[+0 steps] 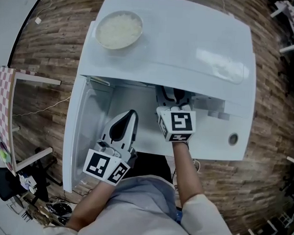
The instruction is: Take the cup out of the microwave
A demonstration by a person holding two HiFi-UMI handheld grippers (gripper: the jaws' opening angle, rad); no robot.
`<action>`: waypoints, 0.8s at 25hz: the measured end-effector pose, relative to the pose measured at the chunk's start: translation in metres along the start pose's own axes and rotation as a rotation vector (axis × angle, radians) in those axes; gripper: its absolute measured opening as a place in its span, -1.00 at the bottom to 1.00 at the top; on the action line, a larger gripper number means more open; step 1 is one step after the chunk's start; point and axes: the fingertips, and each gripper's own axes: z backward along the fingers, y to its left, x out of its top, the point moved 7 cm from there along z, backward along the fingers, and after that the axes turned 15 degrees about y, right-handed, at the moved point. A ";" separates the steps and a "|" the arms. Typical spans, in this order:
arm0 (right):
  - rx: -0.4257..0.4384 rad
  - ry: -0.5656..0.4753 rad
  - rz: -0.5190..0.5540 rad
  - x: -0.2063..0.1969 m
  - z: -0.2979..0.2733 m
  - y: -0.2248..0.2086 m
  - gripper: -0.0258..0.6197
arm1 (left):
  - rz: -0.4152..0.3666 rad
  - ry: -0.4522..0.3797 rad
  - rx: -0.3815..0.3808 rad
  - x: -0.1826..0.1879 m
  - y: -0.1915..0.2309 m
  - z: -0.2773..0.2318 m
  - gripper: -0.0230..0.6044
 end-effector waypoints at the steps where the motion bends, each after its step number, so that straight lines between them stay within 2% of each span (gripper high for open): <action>1: -0.004 0.001 0.001 0.000 -0.005 -0.002 -0.38 | 0.005 0.004 0.002 -0.001 0.002 -0.001 -0.91; 12: 0.016 -0.006 -0.003 0.014 -0.034 -0.017 -0.18 | 0.033 0.031 0.006 -0.006 0.015 -0.012 -0.90; 20: 0.058 -0.023 0.030 0.018 -0.046 -0.018 -0.15 | 0.042 0.034 0.016 -0.004 0.022 -0.017 -0.90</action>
